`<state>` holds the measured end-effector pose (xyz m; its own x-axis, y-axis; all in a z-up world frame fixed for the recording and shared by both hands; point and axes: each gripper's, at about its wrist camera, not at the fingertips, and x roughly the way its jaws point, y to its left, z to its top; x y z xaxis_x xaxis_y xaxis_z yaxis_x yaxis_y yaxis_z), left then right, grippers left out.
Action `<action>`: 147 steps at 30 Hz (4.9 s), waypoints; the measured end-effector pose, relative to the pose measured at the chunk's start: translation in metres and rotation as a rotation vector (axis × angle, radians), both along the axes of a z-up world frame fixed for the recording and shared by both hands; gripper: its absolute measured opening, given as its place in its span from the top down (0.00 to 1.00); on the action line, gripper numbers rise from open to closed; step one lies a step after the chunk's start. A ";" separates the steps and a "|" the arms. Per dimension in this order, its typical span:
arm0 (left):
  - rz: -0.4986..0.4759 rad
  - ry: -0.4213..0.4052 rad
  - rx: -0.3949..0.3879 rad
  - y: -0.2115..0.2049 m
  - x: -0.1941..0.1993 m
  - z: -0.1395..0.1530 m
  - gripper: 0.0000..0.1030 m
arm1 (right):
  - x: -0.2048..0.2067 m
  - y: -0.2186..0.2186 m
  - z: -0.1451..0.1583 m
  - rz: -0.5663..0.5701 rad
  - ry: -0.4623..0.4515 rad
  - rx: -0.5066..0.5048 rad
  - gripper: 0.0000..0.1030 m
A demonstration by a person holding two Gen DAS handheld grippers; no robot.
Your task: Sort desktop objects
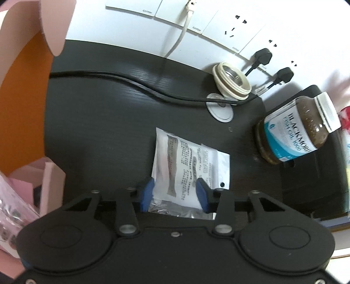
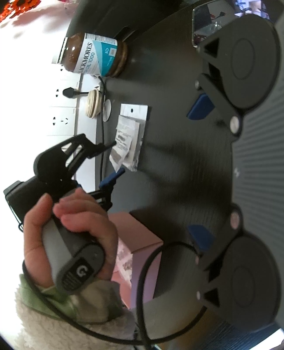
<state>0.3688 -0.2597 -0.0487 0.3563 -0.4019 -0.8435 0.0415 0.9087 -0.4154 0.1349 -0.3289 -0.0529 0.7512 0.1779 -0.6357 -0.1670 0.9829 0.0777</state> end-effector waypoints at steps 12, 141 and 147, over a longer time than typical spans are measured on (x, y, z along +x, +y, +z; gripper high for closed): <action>-0.012 -0.037 0.050 -0.013 -0.004 -0.008 0.91 | -0.003 -0.002 0.000 -0.005 0.003 -0.016 0.01; -0.295 -0.168 0.504 -0.030 -0.047 0.002 0.26 | 0.034 0.023 -0.004 0.110 0.105 -0.063 0.01; -0.305 -0.171 0.515 -0.032 -0.052 0.001 0.26 | 0.043 0.023 -0.010 0.132 0.146 -0.058 0.01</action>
<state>0.3172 -0.2920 -0.0475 0.4368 -0.0639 -0.8973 0.3581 0.9274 0.1082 0.1775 -0.3059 -0.0628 0.6229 0.2287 -0.7481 -0.2859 0.9567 0.0544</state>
